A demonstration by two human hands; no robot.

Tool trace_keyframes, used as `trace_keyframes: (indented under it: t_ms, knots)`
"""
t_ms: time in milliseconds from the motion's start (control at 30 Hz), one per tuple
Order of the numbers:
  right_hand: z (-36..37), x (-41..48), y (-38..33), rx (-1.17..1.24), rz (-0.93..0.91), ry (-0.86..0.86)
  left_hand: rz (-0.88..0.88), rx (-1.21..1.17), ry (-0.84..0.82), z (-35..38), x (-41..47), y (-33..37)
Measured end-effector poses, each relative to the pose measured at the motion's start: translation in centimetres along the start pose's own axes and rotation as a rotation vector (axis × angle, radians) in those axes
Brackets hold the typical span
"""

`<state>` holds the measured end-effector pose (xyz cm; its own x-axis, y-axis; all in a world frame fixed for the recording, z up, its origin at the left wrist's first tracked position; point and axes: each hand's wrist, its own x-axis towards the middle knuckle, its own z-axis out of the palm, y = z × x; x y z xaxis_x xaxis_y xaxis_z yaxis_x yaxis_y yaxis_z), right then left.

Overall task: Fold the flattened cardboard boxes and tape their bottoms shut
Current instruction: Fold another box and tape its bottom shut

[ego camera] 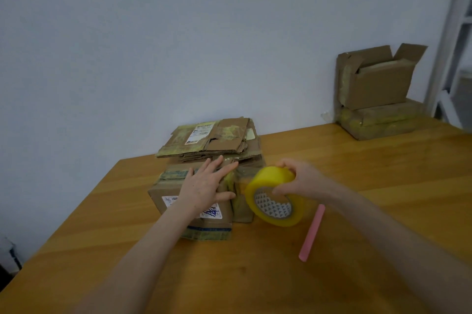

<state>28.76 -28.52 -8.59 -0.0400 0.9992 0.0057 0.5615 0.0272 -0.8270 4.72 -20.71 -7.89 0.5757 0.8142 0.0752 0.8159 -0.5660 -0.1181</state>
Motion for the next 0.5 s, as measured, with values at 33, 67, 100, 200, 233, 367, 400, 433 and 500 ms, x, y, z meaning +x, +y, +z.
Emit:
trace_keyframes:
  t_ms: [33, 67, 100, 200, 233, 367, 400, 433, 500]
  knots:
    - [-0.2, -0.1, -0.1, -0.026, -0.006, -0.002, 0.001, -0.006, -0.013, -0.1, 0.0, 0.0]
    - [-0.4, -0.2, -0.3, -0.068, -0.006, -0.002, 0.005, -0.007, -0.023, -0.1, -0.1, 0.0]
    - [-0.7, -0.2, -0.4, -0.128, -0.002, -0.003, 0.010, -0.005, -0.024, -0.1, -0.1, -0.1]
    - [-1.2, -0.5, -0.8, -0.277, 0.020, -0.015, 0.014, -0.002, -0.022, -0.1, -0.4, 0.0]
    - [-1.3, -0.5, -1.1, -0.308, 0.025, -0.024, 0.013, -0.001, -0.022, -0.1, -0.4, 0.0]
    - [-1.6, -0.3, -2.4, -0.399, 0.072, -0.072, 0.000, 0.012, -0.020, 0.0, -0.5, 0.0]
    - [-1.6, -0.2, -2.4, -0.396, 0.082, -0.072, -0.002, 0.016, -0.019, 0.1, -0.5, 0.0]
    - [-1.5, -0.1, -2.3, -0.385, 0.088, -0.064, -0.008, 0.013, -0.020, 0.0, -0.5, 0.0]
    - [-1.4, -0.2, -1.7, -0.335, 0.087, -0.025, -0.029, -0.008, -0.022, -0.2, -0.3, -0.1]
